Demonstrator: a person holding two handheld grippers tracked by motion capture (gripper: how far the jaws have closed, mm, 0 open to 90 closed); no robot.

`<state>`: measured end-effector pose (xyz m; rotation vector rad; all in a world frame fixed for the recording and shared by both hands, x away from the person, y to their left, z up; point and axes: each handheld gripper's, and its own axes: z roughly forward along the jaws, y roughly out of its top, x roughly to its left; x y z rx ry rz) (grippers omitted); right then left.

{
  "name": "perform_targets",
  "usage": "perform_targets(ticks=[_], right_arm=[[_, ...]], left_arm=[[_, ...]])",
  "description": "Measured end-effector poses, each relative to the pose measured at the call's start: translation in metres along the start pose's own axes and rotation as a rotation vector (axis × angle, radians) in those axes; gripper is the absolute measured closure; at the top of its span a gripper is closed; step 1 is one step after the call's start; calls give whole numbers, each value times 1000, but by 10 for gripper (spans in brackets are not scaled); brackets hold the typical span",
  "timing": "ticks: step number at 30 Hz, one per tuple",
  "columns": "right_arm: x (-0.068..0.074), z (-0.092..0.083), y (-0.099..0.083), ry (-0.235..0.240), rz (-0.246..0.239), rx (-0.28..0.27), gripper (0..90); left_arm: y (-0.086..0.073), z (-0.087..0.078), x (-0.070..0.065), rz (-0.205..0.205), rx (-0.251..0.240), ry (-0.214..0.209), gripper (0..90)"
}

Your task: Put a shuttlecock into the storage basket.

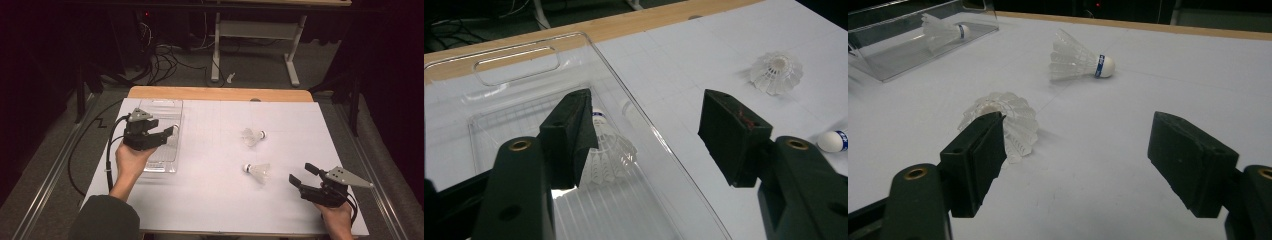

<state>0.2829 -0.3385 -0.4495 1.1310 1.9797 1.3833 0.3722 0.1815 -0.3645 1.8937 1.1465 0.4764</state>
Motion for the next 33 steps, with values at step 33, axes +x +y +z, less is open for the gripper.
perform_targets(ticks=[33], right_arm=[[0, 0, 0, 0, 0, -1, 236]], left_arm=[[-18, -10, -4, -14, -45, -25, 390]])
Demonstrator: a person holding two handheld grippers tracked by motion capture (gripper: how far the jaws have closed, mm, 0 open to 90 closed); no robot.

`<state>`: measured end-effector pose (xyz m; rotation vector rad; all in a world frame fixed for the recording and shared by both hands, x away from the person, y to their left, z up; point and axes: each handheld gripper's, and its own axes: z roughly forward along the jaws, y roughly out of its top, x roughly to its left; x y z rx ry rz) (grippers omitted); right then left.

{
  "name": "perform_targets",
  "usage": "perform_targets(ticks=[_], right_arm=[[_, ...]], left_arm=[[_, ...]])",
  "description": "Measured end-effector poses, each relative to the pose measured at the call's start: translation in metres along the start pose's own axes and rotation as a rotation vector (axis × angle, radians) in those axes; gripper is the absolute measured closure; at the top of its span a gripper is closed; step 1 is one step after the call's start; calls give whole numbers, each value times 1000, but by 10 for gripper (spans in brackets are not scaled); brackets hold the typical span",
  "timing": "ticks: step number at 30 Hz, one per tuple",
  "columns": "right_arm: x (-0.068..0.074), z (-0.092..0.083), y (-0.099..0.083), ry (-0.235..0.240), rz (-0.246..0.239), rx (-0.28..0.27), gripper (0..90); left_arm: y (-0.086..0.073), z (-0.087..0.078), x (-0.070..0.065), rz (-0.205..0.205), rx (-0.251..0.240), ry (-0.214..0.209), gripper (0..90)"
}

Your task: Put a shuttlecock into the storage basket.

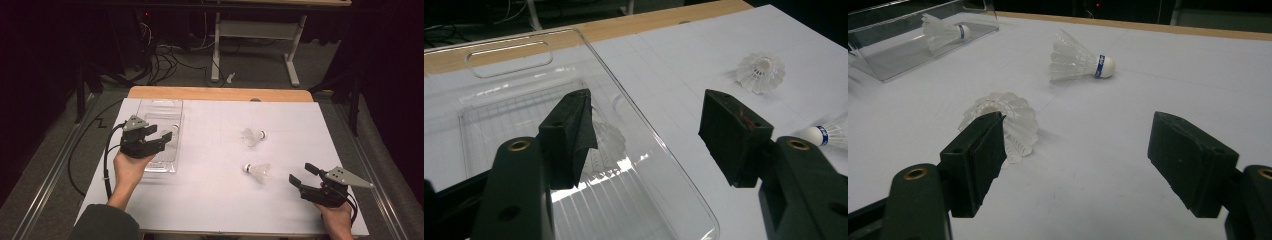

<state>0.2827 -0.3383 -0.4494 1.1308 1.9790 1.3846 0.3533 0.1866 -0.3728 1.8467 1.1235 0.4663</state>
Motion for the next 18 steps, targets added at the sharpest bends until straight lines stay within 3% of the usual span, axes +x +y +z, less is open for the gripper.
perform_targets(ticks=[18], right_arm=[[0, 0, 0, 0, 0, -3, 236]], left_arm=[[-11, -7, 0, -13, -15, -6, 386]])
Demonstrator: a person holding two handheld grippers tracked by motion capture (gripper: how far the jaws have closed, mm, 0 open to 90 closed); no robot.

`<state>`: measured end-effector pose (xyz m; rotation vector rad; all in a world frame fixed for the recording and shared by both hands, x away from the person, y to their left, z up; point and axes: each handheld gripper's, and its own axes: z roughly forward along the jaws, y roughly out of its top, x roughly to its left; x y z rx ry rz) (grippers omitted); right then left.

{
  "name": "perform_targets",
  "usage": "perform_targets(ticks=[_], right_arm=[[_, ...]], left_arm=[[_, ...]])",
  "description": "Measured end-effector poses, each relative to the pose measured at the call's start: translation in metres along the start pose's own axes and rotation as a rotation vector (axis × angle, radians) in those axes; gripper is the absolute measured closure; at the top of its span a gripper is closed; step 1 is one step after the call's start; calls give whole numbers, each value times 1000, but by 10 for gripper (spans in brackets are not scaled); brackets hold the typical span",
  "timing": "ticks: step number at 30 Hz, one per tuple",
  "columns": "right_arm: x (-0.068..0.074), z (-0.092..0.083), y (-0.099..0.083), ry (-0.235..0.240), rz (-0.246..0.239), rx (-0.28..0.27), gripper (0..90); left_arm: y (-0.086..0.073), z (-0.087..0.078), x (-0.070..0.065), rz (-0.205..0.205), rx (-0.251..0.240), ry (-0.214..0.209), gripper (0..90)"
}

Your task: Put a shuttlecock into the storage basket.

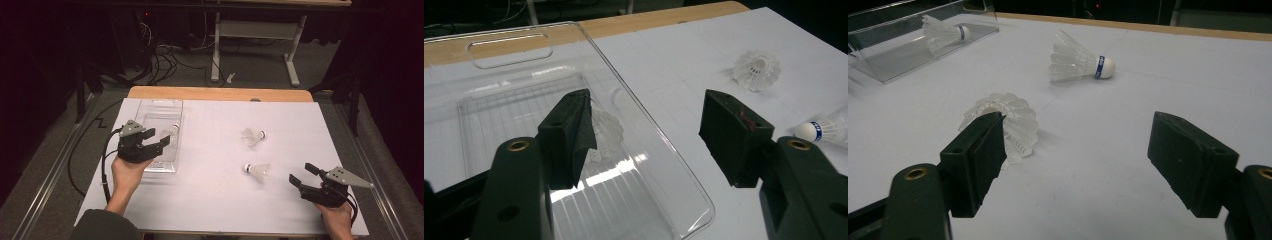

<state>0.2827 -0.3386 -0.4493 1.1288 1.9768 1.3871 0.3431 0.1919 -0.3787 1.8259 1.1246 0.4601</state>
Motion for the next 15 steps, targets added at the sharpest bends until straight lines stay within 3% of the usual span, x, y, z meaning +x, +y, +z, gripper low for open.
perform_targets(ticks=[15], right_arm=[[0, 0, 0, 1, 3, 0, 236]], left_arm=[[-9, -5, -2, -3, -15, -4, 382]])
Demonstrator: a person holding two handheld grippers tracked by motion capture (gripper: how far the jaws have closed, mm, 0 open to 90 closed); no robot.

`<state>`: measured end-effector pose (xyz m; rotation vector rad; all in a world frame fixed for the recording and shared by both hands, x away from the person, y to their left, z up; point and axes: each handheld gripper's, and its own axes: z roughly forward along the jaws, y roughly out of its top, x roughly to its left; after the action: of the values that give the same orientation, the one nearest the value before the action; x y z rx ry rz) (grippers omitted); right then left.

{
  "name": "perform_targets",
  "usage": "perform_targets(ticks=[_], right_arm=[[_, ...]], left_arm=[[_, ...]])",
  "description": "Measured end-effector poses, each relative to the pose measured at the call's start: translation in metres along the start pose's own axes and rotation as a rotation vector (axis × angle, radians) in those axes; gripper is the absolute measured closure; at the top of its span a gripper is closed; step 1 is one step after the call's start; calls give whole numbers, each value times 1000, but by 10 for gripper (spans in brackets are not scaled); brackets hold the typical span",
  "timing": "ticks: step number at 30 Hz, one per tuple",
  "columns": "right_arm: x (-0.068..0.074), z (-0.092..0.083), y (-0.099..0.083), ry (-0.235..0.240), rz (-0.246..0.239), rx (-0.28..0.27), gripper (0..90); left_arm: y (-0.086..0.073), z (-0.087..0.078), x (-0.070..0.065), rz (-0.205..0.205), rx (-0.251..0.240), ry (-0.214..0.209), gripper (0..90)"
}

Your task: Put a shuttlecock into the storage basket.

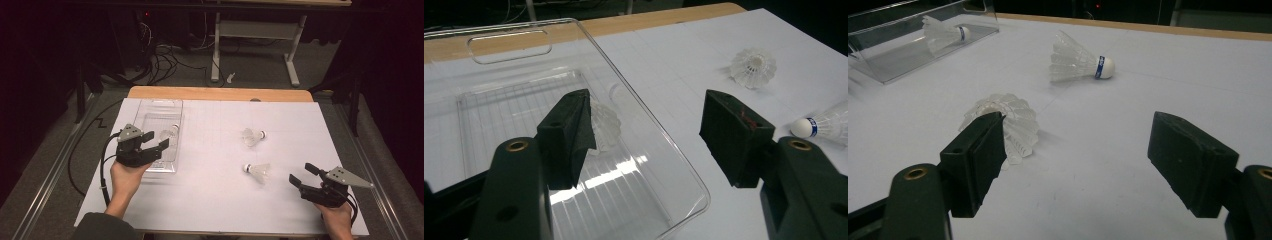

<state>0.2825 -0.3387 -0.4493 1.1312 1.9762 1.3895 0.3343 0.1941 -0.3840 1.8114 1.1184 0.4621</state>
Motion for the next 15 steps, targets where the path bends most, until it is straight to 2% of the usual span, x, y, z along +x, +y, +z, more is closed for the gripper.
perform_targets(ticks=[15], right_arm=[[0, 0, 0, 0, 2, -1, 236]], left_arm=[[-9, -7, -1, -8, -16, -2, 379]])
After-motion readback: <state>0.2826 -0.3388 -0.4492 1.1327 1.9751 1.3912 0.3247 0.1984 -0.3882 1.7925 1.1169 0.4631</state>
